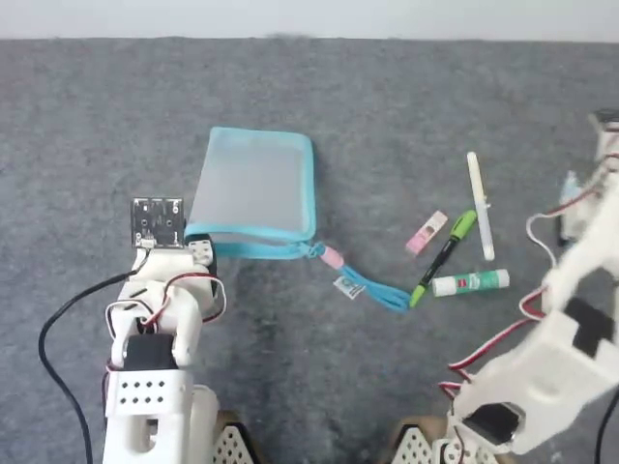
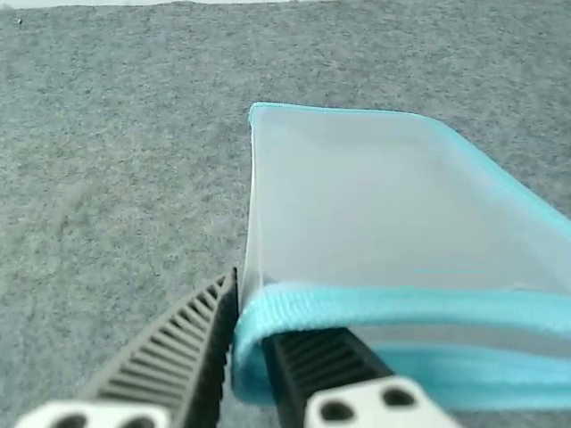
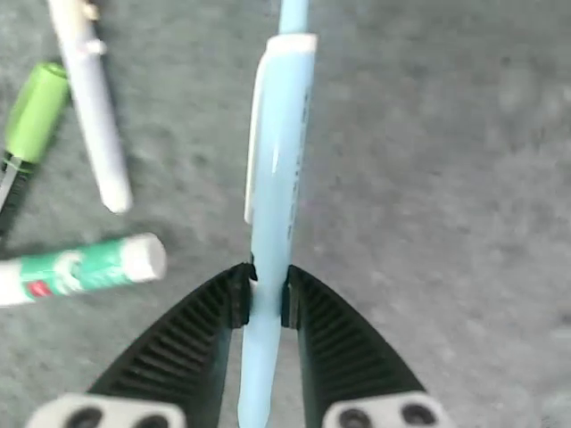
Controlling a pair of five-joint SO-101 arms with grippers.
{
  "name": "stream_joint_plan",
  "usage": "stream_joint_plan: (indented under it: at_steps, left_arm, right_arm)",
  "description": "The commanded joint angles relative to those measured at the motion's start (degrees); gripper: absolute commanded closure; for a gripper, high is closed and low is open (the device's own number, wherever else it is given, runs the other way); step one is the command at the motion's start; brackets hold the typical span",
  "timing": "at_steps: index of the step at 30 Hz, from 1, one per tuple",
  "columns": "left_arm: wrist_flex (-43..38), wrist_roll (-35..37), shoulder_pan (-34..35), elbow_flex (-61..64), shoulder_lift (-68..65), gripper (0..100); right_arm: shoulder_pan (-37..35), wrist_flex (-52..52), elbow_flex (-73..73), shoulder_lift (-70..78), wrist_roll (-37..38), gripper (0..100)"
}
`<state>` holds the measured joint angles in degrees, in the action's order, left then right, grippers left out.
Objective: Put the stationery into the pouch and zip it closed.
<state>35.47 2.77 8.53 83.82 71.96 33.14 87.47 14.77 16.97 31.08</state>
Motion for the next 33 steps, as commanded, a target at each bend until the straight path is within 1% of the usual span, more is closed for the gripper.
stream_joint_plan:
  at_steps: [1,4,7,10,11,14,15,16,20,23,26,30,31,33]
  left_arm:
    - [-2.1,0.3,-0.2,-1.1,-0.3,99]
    - [-2.1,0.4,-0.2,-1.0,-0.3,99]
    - [-2.1,0.4,-0.2,-0.9,-0.3,99]
    - [-1.9,0.4,-0.2,-0.9,-0.3,99]
    - [-1.9,0.4,-0.2,-0.9,-0.3,99]
    - [-2.0,0.4,-0.2,-0.8,-0.3,99]
    - [-2.0,0.4,-0.2,-0.8,-0.3,99]
    - [-2.0,0.4,-0.2,-0.8,-0.3,99]
    - [-2.1,0.4,-0.2,-0.8,-0.3,99]
    - [-2.1,0.4,-0.2,-0.8,-0.3,99]
    - [-2.1,0.4,-0.2,-0.8,-0.3,99]
    - [-2.1,0.4,-0.2,-0.8,-0.3,99]
    - [-2.1,0.4,-0.2,-0.8,-0.3,99]
    - [-2.0,0.4,-0.2,-0.8,-0.3,99]
  right_arm:
    - [3.9,-6.0,-7.3,-6.6,3.9,99.1]
    - [5.4,-17.3,-20.0,-8.7,6.0,99.1]
    - [5.4,-27.6,-30.3,-9.0,6.2,99.1]
    - [5.5,-33.5,-35.3,-8.2,5.9,98.1]
    - [5.6,-34.1,-36.0,-7.9,6.0,95.7]
    - [5.8,-33.9,-36.5,-7.6,6.2,83.1]
    - [6.0,-32.9,-36.7,-7.9,6.3,80.9]
    - [6.5,-31.3,-36.6,-8.0,6.6,81.3]
    - [7.5,-25.5,-37.7,-10.6,10.0,89.8]
    - [8.8,-25.4,-41.1,-12.6,11.5,88.3]
    - [10.1,-27.0,-44.9,-13.4,12.8,87.1]
    - [11.1,-32.2,-50.2,-13.4,13.2,87.4]
    - [11.2,-33.7,-51.0,-13.4,13.2,88.6]
    - [11.2,-35.0,-51.8,-13.9,13.0,94.3]
